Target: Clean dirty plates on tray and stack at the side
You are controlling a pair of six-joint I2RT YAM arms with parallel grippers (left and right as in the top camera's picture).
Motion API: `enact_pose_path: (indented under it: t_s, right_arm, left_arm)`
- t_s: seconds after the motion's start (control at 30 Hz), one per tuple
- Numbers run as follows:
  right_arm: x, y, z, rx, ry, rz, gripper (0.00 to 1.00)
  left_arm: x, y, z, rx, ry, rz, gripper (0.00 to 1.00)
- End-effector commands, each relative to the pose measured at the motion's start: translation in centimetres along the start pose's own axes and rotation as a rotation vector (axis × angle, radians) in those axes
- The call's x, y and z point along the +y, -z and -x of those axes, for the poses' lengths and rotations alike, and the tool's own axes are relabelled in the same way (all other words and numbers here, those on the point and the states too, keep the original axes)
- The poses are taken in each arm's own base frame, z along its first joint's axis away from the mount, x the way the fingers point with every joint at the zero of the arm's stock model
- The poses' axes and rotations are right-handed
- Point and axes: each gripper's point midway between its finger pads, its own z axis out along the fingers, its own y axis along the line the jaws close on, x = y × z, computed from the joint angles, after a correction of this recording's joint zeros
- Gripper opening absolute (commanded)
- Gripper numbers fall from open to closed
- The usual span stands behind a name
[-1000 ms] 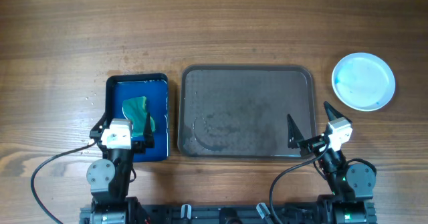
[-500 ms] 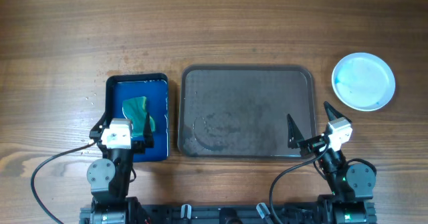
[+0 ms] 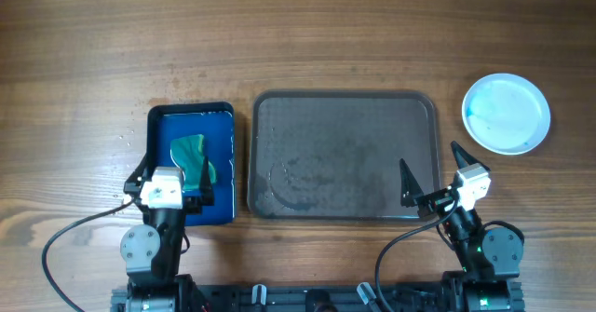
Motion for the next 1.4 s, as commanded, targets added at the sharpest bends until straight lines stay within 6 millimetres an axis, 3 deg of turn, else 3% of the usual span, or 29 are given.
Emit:
enact_pose_path:
  t_s: [0.0, 1.03, 1.37]
  right_arm:
    - [0.24, 0.05, 0.27, -0.013, 0.018, 0.01, 1.0]
    - [0.24, 0.05, 0.27, -0.013, 0.018, 0.01, 1.0]
    - [0.24, 0.05, 0.27, -0.013, 0.018, 0.01, 1.0]
  left_arm:
    - [-0.28, 0.28, 0.85, -0.04, -0.024, -0.006, 1.0]
    - [-0.81, 0.28, 0.84, -0.04, -0.025, -0.027, 1.0]
    - [-0.7, 0.27, 0.82, -0.038, 0.066, -0.022, 1.0]
